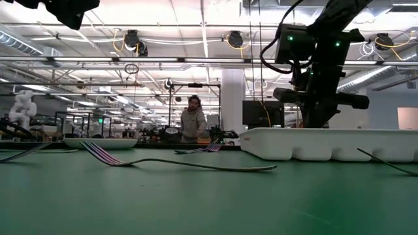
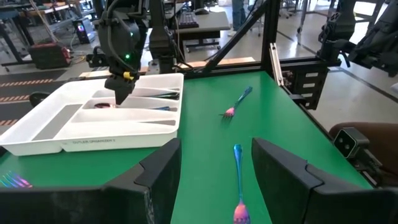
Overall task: Sort silverware
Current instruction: Put the blue fork into the white cutlery tray
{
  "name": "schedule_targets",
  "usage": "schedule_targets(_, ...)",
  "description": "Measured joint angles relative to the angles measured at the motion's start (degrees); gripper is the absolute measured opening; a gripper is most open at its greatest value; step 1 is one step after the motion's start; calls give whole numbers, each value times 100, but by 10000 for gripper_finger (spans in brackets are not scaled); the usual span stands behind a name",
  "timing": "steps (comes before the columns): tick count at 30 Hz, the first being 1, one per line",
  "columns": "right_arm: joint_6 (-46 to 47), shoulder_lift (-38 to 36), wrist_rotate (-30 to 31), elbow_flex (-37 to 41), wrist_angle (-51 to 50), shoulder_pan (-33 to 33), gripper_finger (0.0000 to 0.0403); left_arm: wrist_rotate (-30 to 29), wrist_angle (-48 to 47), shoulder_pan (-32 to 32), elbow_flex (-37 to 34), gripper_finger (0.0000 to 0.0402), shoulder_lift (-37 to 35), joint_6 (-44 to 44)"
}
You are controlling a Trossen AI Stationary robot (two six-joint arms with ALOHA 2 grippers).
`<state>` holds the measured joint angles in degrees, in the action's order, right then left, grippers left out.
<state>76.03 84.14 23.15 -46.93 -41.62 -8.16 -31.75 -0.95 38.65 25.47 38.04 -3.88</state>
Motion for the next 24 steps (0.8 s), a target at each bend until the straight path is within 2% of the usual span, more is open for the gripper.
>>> schedule_targets(6, -590, 0, -254, -348, -2, 2, 36, -1, 0, 0, 0, 198, -2, -11)
schedule_targets(12, -1316, 0, -384, -1046, 6, 104, 36, -2, 0, 0, 0, 198, 0, -13)
schedule_targets(19, -1995, -2, -527, -1926, 101, 822, 36, -2, -1, 0, 0, 198, -2, -13)
schedule_targets(24, -1998, -2, -561, -2182, 245, 1537, 36, -2, 0, 0, 0, 198, 0, -13)
